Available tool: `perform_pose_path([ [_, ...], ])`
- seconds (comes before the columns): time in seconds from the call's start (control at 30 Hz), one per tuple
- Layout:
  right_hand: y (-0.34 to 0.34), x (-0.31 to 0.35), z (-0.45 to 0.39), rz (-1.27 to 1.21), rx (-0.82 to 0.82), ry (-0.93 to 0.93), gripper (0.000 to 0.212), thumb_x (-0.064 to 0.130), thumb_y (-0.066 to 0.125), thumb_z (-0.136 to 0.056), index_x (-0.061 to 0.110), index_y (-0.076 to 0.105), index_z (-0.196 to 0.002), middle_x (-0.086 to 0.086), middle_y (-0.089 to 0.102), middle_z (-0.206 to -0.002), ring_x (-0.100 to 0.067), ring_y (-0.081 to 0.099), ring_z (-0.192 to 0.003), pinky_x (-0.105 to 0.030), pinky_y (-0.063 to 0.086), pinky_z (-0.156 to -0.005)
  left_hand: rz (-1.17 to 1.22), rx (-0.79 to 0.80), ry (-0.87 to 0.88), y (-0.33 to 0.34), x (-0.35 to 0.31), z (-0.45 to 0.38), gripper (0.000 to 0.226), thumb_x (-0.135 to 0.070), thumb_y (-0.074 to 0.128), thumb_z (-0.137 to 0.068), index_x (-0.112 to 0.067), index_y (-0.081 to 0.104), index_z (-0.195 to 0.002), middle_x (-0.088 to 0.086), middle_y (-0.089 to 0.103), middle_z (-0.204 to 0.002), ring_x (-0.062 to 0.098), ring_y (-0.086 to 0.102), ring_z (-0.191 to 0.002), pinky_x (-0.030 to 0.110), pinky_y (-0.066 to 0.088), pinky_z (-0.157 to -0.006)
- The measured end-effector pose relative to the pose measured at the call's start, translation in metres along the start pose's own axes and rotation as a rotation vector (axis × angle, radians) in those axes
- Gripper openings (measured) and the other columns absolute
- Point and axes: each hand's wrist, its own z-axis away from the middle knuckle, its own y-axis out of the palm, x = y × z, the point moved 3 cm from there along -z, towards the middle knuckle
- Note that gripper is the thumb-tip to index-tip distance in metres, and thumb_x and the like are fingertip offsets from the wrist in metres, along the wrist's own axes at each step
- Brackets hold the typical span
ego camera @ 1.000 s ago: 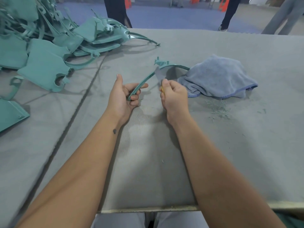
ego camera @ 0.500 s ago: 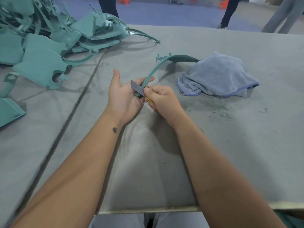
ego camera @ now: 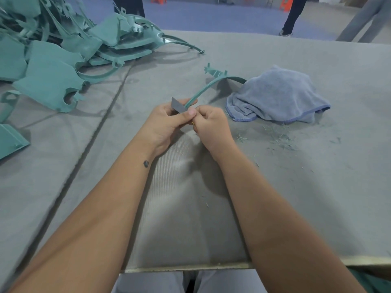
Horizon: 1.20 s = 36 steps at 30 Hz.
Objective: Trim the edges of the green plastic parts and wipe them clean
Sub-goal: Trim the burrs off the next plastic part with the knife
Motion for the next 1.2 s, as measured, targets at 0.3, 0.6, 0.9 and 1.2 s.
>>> perform_pose_path([
  [0.3, 0.000, -0.003, -0.001, 0.022, -0.042, -0.039, 0.029, 0.006, 0.050, -0.090, -0.014, 0.052, -0.069, -0.008, 0.036, -0.054, -0.016, 0.029, -0.056, -0.032, 0.025, -0.056, 0.046, -0.076, 0.042, -0.002, 0.005, -0.004, 0.032, -0.008, 0.071, -0.068, -0.003, 0.069, -0.099, 0.006, 0.073, -0.084, 0.016, 0.067, -0.081, 0.022, 0.054, -0.080],
  [0.6, -0.007, -0.005, -0.005, 0.000, -0.152, -0.012, 0.037, 0.014, 0.051, -0.094, 0.003, 0.050, -0.059, -0.003, 0.040, -0.053, -0.015, 0.033, -0.054, -0.033, 0.028, -0.054, -0.151, -0.270, 0.041, -0.002, 0.001, -0.001, 0.008, -0.005, 0.077, -0.075, -0.009, 0.071, -0.079, -0.005, 0.067, -0.062, 0.003, 0.057, -0.057, 0.015, 0.045, -0.059],
  [0.9, -0.016, -0.006, -0.008, -0.418, -0.173, 0.153, 0.039, 0.018, 0.046, -0.100, 0.014, 0.046, -0.061, 0.010, 0.041, -0.042, -0.003, 0.031, -0.036, -0.016, 0.026, -0.036, -0.784, -0.223, 0.205, -0.015, -0.014, 0.007, 0.014, -0.029, 0.071, -0.086, -0.029, 0.070, -0.100, 0.009, 0.049, -0.058, 0.024, 0.045, -0.054, 0.032, 0.041, -0.059],
  [1.2, -0.007, 0.001, 0.001, -0.235, 0.113, 0.077, 0.033, 0.018, 0.050, -0.099, 0.011, 0.056, -0.068, 0.002, 0.045, -0.043, -0.009, 0.032, -0.037, -0.018, 0.027, -0.037, -0.985, -0.219, 0.233, -0.007, -0.020, 0.007, 0.015, -0.016, 0.045, -0.099, -0.019, 0.059, -0.095, -0.008, 0.066, -0.086, 0.000, 0.067, -0.067, 0.026, 0.056, -0.066],
])
